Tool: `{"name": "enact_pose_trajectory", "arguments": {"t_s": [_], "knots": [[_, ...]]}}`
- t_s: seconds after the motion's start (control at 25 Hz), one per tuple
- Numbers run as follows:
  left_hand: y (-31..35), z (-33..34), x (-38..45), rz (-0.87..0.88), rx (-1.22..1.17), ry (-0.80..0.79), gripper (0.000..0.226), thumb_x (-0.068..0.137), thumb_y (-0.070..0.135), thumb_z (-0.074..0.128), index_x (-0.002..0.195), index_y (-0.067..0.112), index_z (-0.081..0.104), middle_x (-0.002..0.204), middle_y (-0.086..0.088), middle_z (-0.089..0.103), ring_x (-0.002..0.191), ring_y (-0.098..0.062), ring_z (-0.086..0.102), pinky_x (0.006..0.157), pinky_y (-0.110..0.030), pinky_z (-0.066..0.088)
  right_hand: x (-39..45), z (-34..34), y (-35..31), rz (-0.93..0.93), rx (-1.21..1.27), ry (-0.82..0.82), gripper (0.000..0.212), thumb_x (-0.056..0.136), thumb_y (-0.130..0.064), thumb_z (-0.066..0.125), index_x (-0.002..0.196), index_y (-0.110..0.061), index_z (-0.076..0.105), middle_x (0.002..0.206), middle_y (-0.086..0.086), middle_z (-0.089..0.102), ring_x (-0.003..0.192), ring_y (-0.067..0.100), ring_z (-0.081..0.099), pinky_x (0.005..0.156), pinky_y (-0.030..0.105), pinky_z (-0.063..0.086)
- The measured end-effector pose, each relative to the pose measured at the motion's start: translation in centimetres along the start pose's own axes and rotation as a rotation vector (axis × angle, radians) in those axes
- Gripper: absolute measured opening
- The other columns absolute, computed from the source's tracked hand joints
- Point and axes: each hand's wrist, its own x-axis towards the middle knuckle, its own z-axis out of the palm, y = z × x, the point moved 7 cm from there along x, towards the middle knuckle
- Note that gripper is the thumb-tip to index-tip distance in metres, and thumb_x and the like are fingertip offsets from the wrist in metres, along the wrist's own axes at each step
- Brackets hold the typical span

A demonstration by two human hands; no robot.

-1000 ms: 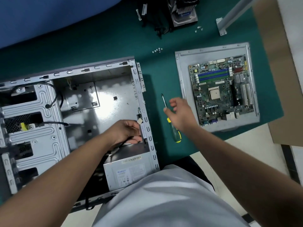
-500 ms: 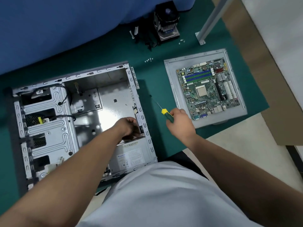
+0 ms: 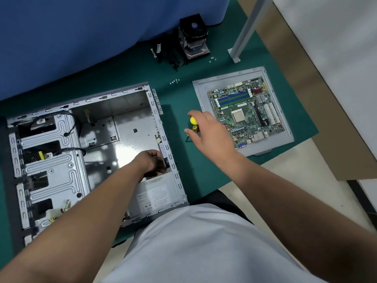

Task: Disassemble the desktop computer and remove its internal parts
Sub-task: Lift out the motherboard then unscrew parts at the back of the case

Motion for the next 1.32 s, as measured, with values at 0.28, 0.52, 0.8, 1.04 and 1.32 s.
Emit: {"name": "enact_pose_trajectory", "arguments": {"t_s": [0.28,0.52,0.8,1.04,1.32], "knots": [[0.1,-0.1,-0.5,-0.007,0.025,0.009,0.027,0.104,-0.005,0.044,0.097,0.013,0.063,0.067,-0.006,0.075,0.058,-0.013,0.074,0.049,-0.021,0.05,0.0,1.4,1.1,0.147,0.131,-0.07,0.047,0.099,-0.022,0.063,0.137,-0.013,0.038,0.105,0.019,0.064,0.082,0.046,0.064,0.066,0.046,0.052],[0.1,0.1,-0.6,-0.049,0.016,-0.018,0.029,0.106,-0.007,0.039,0.099,0.012,0.061,0.066,-0.006,0.076,0.056,-0.012,0.073,0.041,-0.02,0.051,-0.8,1.6,5.2,0.343,0.363,-0.031,0.066,0.097,-0.02,0.066,0.145,-0.03,0.022,0.069,0.003,0.062,0.061,0.022,0.062,0.059,0.039,0.052],[-0.2,-0.2,-0.1,-0.068,-0.033,-0.066,0.033,0.105,-0.01,0.038,0.104,0.008,0.066,0.072,-0.009,0.077,0.058,-0.014,0.073,0.052,-0.023,0.059,-4.0,6.5,10.1,0.785,0.949,0.032,0.077,0.098,-0.017,0.068,0.151,-0.043,0.018,0.097,0.009,0.075,0.078,0.022,0.078,0.082,0.042,0.063],[0.1,-0.2,-0.4,-0.046,0.021,-0.116,0.04,0.102,-0.015,0.039,0.1,0.014,0.067,0.066,-0.002,0.075,0.052,-0.009,0.068,0.047,-0.02,0.053,-4.7,9.6,11.1,0.902,1.063,0.068,0.07,0.096,-0.013,0.069,0.145,-0.038,0.026,0.101,0.012,0.073,0.079,0.028,0.078,0.079,0.047,0.064],[-0.2,-0.4,-0.1,-0.041,-0.03,-0.11,0.034,0.104,-0.008,0.043,0.091,0.009,0.069,0.068,-0.005,0.075,0.053,-0.011,0.066,0.049,-0.021,0.051,-5.4,11.1,11.4,0.905,1.062,0.061,0.066,0.094,-0.013,0.07,0.138,-0.04,0.029,0.102,0.009,0.07,0.078,0.026,0.078,0.077,0.049,0.064]]}}
